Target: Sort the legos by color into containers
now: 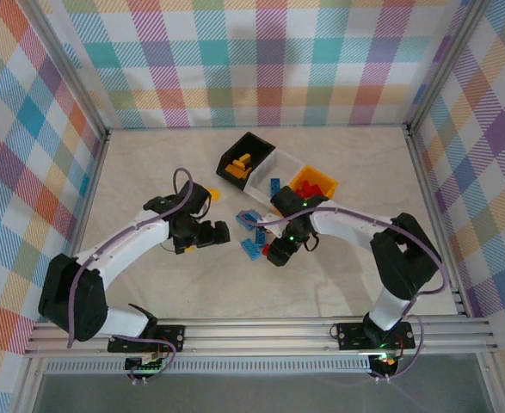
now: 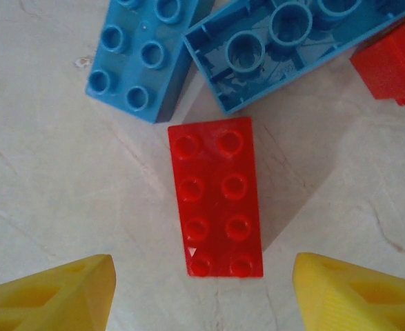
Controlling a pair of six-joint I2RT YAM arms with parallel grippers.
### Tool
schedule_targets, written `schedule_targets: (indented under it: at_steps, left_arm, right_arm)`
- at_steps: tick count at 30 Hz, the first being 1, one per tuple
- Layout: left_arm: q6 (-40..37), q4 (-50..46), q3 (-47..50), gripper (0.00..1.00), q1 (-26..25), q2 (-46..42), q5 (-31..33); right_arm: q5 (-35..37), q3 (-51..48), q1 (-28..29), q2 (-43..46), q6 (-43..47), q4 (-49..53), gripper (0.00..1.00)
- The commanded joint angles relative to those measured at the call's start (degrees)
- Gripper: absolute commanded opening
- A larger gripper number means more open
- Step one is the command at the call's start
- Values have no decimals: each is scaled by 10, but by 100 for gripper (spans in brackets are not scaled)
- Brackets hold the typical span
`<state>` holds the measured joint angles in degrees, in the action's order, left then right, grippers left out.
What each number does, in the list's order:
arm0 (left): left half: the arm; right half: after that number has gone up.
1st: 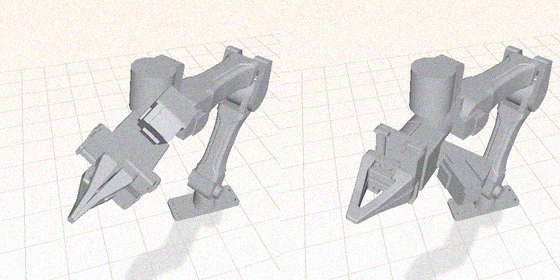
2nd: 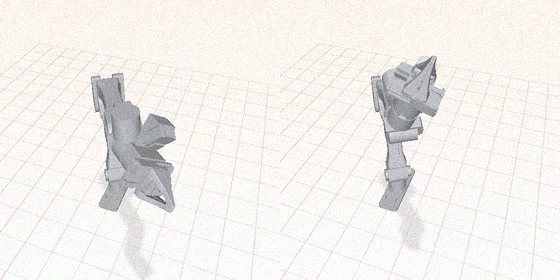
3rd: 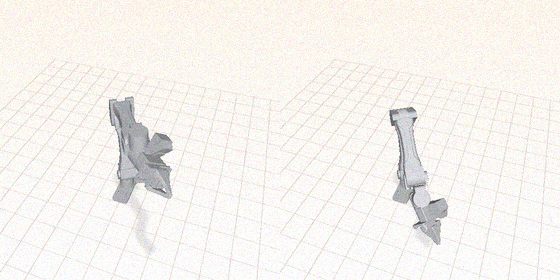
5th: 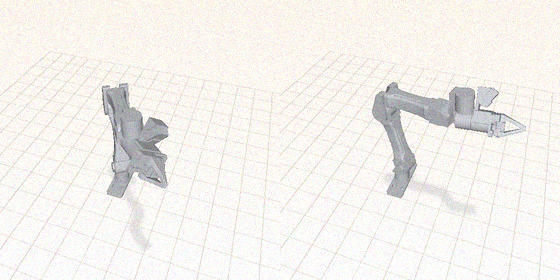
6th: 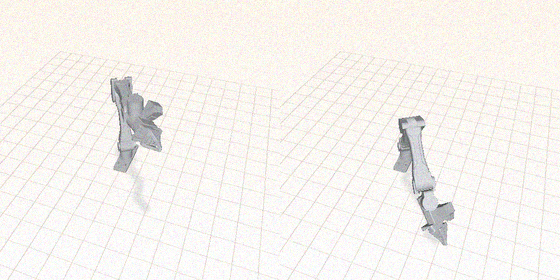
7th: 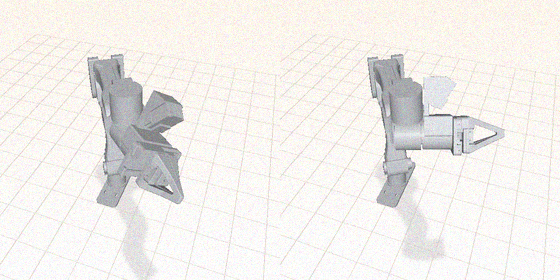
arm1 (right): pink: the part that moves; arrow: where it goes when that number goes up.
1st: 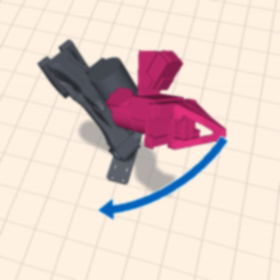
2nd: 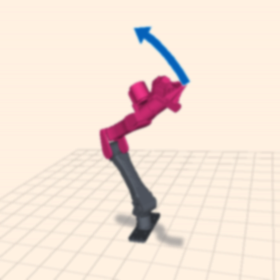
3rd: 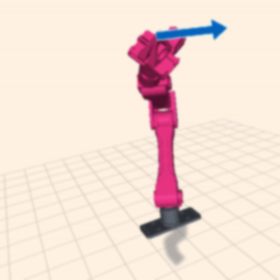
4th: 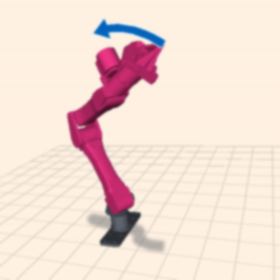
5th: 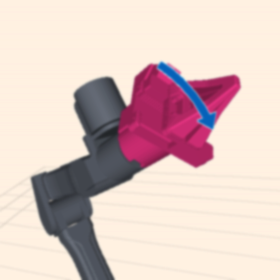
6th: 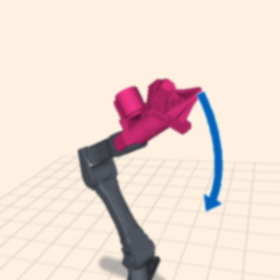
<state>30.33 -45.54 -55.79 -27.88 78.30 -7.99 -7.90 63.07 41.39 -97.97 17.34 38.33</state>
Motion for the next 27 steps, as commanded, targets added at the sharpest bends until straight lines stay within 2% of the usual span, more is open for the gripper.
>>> schedule_targets:
  at_steps: [1, 8, 14, 17, 22, 27]
  left_arm:
    - [7, -22, 18, 98, 13, -27, -6]
    - [5, -28, 31, 98, 32, -47, -12]
    - [0, -29, 32, 99, 42, -46, -18]
    - [-4, -28, 33, 99, 46, -44, -21]
    - [-8, -24, 33, 99, 50, -41, -24]
    - [-11, -21, 27, 99, 49, -35, -27]
  right_arm:
    - [20, 25, 8, -26, 36, -10, 69]
    - [41, 44, 8, -70, 33, -13, 68]
    - [67, 47, 12, -96, 7, -12, 63]
    - [79, 45, 15, -97, -4, -11, 57]
    - [65, 40, 15, -66, -32, -3, 37]
    - [55, 35, 13, 7, -81, 12, 35]
